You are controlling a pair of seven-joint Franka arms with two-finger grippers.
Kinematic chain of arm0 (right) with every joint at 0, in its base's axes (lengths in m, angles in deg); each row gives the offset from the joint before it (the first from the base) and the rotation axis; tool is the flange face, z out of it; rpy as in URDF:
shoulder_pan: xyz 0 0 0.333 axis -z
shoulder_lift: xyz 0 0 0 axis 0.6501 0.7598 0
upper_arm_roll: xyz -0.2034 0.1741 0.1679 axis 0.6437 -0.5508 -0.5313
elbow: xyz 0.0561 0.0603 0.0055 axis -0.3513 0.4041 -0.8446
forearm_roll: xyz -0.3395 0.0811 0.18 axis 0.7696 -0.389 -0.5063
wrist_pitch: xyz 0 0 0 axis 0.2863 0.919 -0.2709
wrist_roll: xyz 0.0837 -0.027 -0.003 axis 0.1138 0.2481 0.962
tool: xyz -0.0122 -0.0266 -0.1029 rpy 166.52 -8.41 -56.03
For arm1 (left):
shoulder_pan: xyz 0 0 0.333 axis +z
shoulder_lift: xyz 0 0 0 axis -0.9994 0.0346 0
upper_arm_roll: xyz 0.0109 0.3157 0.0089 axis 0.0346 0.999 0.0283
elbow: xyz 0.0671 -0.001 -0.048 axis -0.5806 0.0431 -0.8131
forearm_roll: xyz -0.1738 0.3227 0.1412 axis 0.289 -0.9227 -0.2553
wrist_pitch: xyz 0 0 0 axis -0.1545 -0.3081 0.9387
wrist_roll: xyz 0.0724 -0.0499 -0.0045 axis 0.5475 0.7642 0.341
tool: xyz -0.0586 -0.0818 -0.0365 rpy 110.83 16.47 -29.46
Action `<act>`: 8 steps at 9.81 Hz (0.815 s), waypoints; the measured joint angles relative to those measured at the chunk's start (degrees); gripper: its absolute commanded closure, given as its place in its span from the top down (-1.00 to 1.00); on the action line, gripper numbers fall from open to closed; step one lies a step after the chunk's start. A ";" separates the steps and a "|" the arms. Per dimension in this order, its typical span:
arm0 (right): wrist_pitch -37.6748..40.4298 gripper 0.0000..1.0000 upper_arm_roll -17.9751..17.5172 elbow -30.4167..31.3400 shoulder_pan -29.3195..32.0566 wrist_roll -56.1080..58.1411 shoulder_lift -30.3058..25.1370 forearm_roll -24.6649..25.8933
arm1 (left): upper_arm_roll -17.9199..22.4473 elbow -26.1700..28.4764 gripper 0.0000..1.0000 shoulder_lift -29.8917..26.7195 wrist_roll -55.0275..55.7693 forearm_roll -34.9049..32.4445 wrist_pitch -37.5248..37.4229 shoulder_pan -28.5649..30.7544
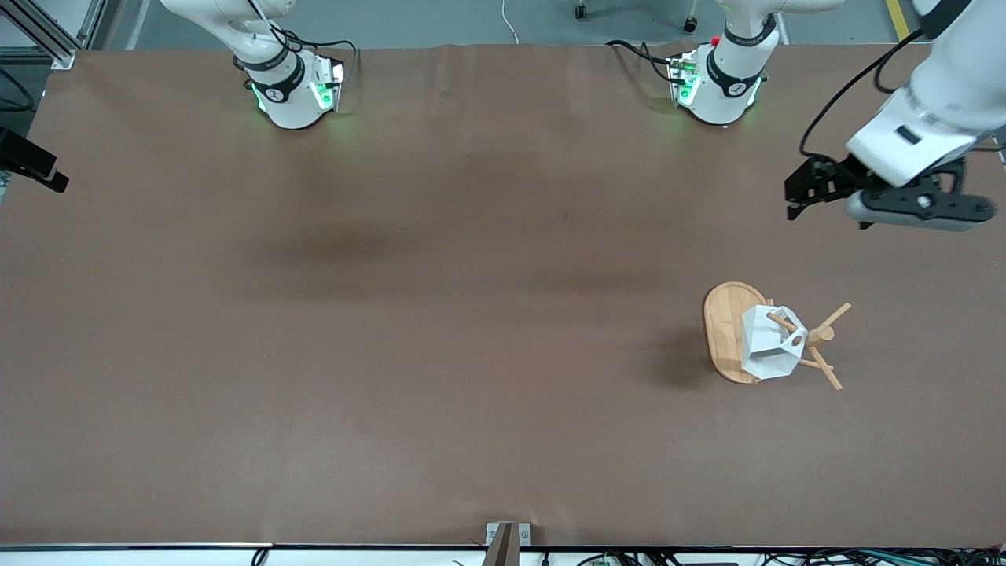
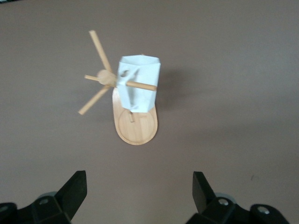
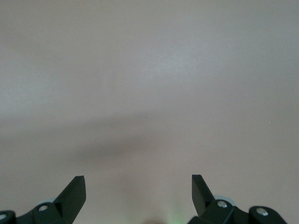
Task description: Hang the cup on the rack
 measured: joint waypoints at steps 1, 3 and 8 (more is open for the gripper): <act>-0.03 1.00 -0.02 0.00 0.00 0.00 0.03 0.00 | -0.78 -1.18 1.00 0.05 -0.68 0.01 -1.03 1.73; -0.06 1.00 0.00 -0.04 0.00 0.00 0.03 0.00 | -4.22 -2.42 1.00 0.05 -0.67 -0.01 -5.64 4.50; -0.06 1.00 -0.12 -0.14 -0.01 0.00 0.04 0.00 | -5.47 -2.18 1.00 -0.29 0.02 0.00 -7.63 5.79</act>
